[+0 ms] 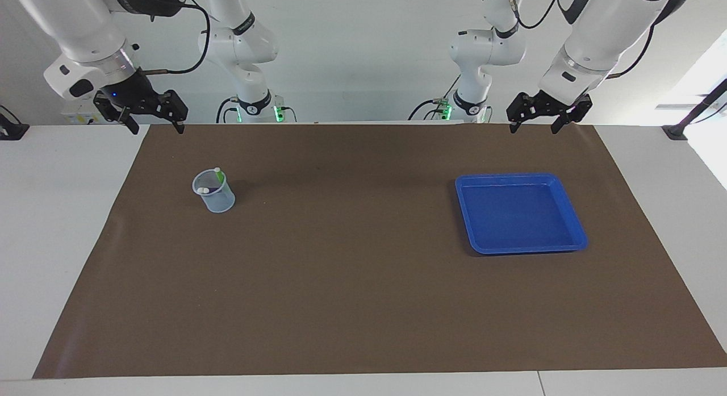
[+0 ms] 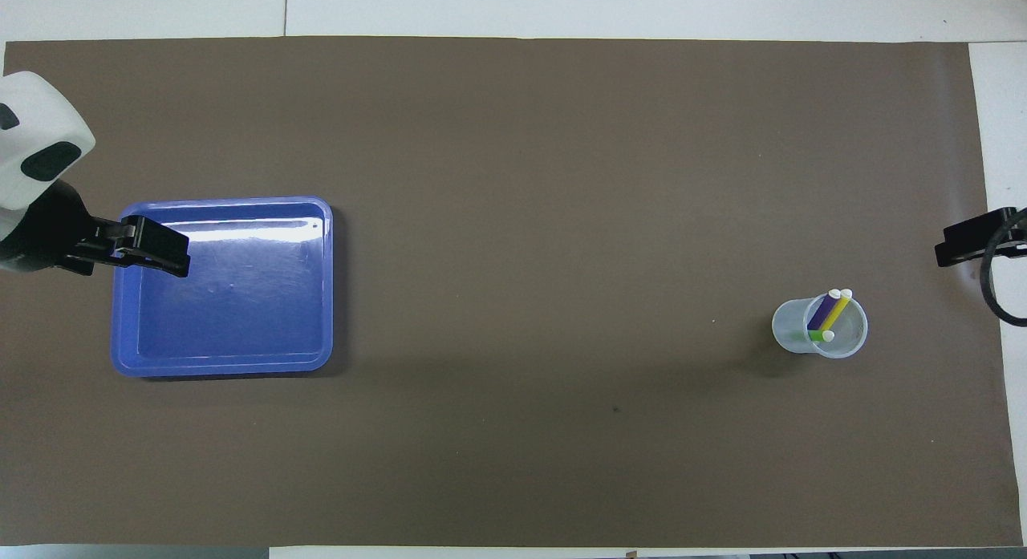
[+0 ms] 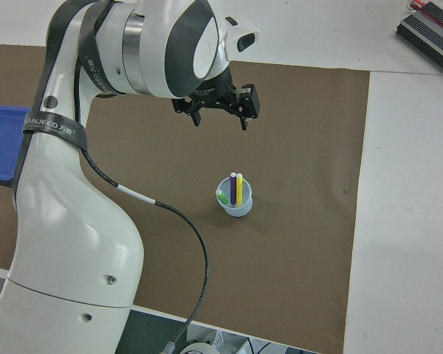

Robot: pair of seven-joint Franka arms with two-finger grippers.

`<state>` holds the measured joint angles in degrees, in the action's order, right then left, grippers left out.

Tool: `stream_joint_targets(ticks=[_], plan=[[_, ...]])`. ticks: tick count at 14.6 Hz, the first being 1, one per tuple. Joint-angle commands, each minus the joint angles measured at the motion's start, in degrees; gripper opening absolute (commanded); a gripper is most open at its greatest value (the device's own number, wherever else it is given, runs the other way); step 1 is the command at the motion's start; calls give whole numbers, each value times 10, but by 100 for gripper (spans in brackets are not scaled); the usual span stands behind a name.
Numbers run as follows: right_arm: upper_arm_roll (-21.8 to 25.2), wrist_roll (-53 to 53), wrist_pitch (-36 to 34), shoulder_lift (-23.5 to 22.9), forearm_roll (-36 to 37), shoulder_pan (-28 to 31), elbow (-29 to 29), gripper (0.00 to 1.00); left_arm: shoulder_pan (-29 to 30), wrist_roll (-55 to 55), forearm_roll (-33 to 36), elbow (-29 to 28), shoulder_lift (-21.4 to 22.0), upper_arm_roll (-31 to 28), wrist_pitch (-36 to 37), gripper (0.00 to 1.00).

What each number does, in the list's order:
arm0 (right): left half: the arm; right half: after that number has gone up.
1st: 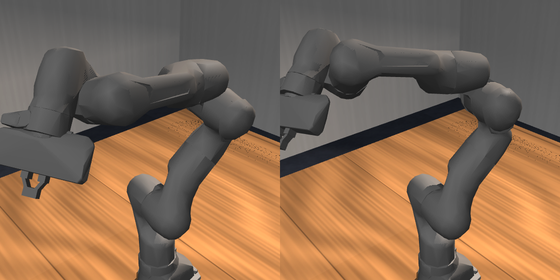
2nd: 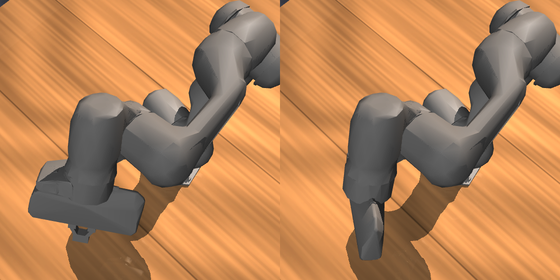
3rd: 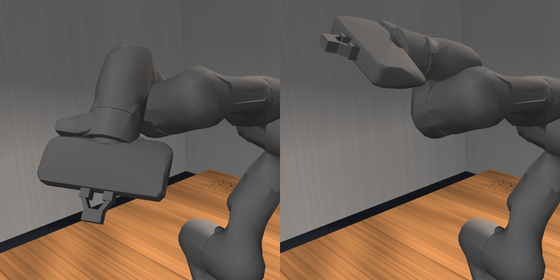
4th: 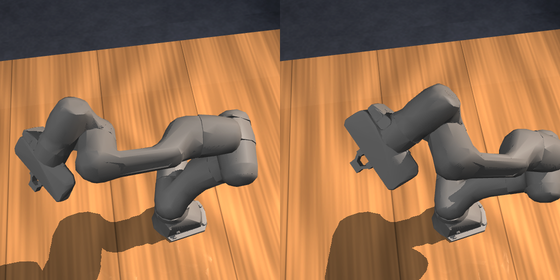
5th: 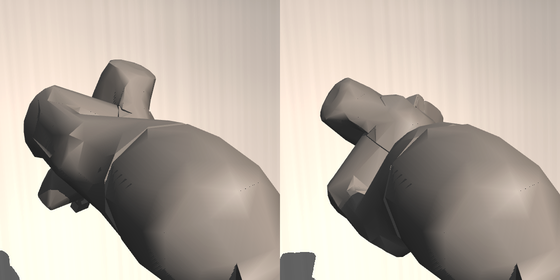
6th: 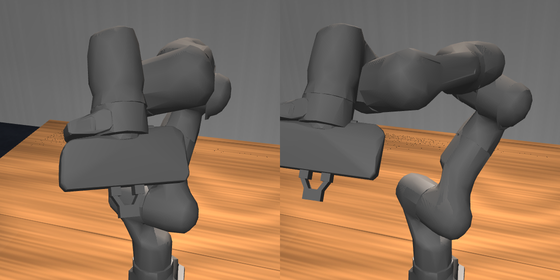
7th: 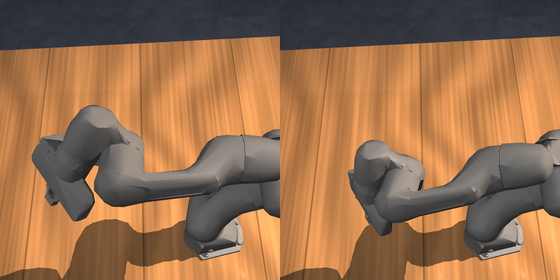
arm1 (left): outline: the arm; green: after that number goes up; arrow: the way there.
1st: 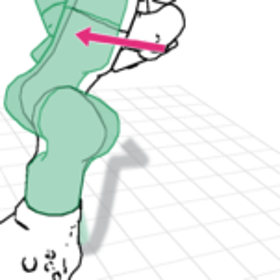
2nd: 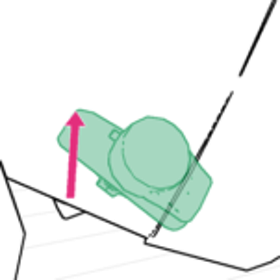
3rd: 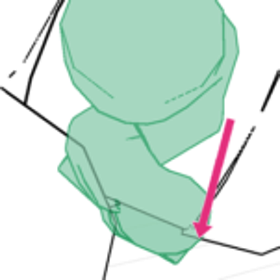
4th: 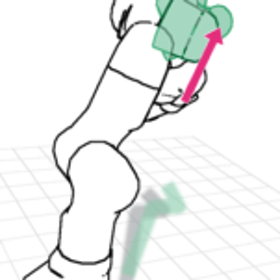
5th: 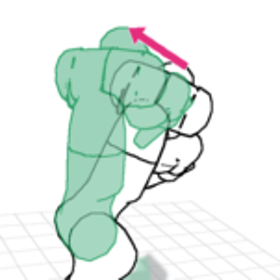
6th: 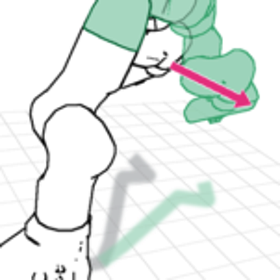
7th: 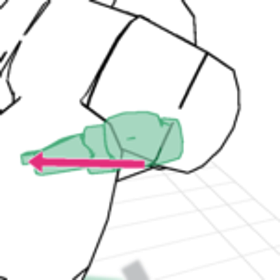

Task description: Right arm passes pens to left for tray arrangement

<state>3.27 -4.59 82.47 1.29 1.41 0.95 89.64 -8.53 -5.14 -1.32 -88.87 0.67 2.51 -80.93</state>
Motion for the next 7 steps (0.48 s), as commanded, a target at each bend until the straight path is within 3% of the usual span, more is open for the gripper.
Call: stream_joint_targets(ticks=[1,7], plan=[[-4,3,-2,15,0,-4,16,100,0,-4,-1,-10,10,-2,-5,100],[-5,-109,0,15,-47,-3,25,100,0,-4,-1,-10,10,-2,-5,100]])
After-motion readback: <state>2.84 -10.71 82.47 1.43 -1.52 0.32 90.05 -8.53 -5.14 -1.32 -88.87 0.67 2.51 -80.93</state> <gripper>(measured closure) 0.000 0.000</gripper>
